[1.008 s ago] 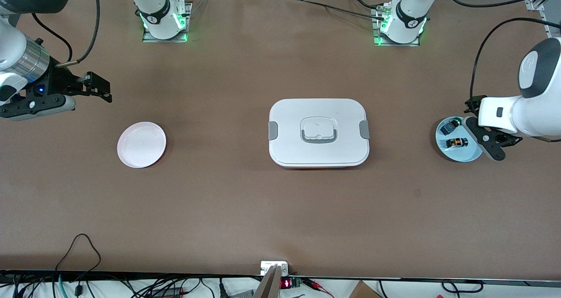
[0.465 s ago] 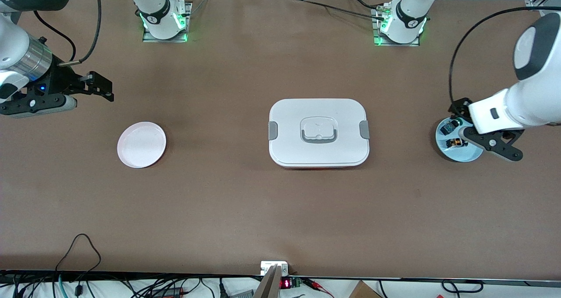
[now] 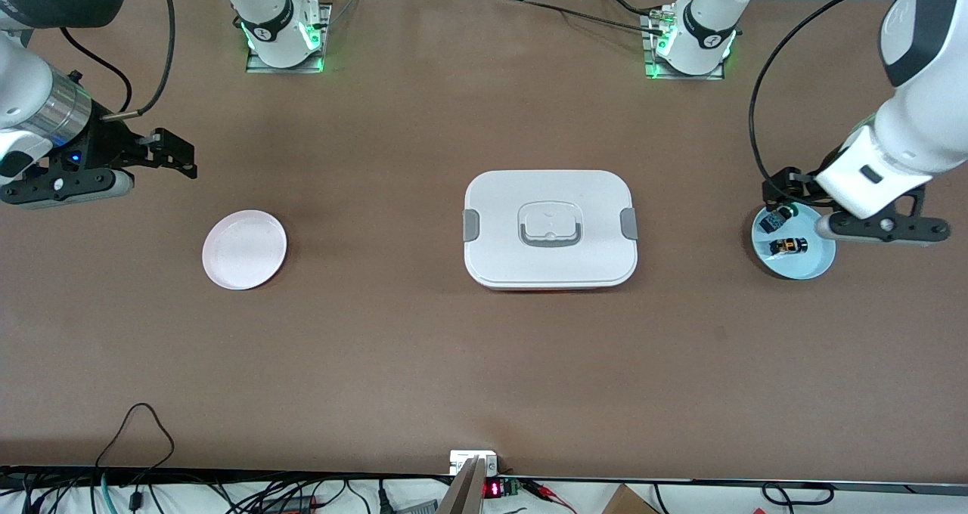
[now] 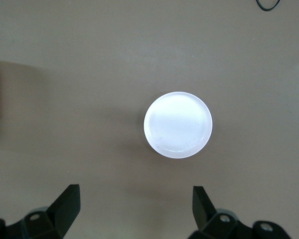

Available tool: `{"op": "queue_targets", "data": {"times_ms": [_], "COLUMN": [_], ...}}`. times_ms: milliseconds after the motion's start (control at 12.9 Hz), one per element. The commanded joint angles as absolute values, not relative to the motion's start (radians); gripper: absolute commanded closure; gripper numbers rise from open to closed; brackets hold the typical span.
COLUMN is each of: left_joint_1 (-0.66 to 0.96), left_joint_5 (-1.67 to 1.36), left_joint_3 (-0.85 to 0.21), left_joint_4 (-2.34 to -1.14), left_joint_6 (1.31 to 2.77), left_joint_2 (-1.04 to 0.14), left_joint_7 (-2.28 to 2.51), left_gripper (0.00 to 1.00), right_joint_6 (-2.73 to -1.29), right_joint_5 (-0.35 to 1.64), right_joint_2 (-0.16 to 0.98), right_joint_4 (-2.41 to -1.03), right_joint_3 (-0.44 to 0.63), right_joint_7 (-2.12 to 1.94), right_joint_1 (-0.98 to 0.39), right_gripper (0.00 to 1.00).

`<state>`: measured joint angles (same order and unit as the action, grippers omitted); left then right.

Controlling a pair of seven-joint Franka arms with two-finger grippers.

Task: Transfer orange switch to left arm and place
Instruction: 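Open the left gripper and raise it away from the dish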

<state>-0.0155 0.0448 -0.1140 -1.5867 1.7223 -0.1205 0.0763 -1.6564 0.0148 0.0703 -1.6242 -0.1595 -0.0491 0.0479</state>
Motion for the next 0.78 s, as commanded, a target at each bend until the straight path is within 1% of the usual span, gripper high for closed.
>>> {"op": "queue_targets", "data": {"times_ms": [0, 155, 233, 388, 698], "left_joint_1": [0.035, 0.035, 0.034, 0.025, 0.025], "left_joint_5": [-0.008, -0.002, 0.003, 0.005, 0.005], "left_joint_3": [-0.018, -0.018, -0.018, -0.017, -0.024], "left_joint_4": [-1.779, -1.818, -1.819, -1.806, -1.796], "left_joint_6": [1.841, 1.839, 1.833, 1.766, 1.726], "left_joint_2": [0.038, 0.070, 0.071, 0.063, 0.058], "left_joint_7": [0.083, 0.023, 0.003, 0.014, 0.074], "left_gripper": [0.00, 0.00, 0.00, 0.00, 0.00], "right_joint_6": [-1.647, -1.651, -1.660, -1.663, -1.664], "right_joint_5": [0.000, -0.002, -0.002, -0.017, -0.034], "right_joint_2": [0.080, 0.083, 0.083, 0.083, 0.083], "right_joint_4": [-1.612, -1.612, -1.612, -1.611, -1.611], "right_joint_3": [-0.163, -0.161, -0.161, -0.161, -0.164], "right_joint_7": [-0.044, -0.037, -0.035, -0.032, -0.032], "right_joint_1": [0.044, 0.048, 0.048, 0.043, 0.041], "right_gripper": [0.00, 0.00, 0.00, 0.00, 0.00]}}
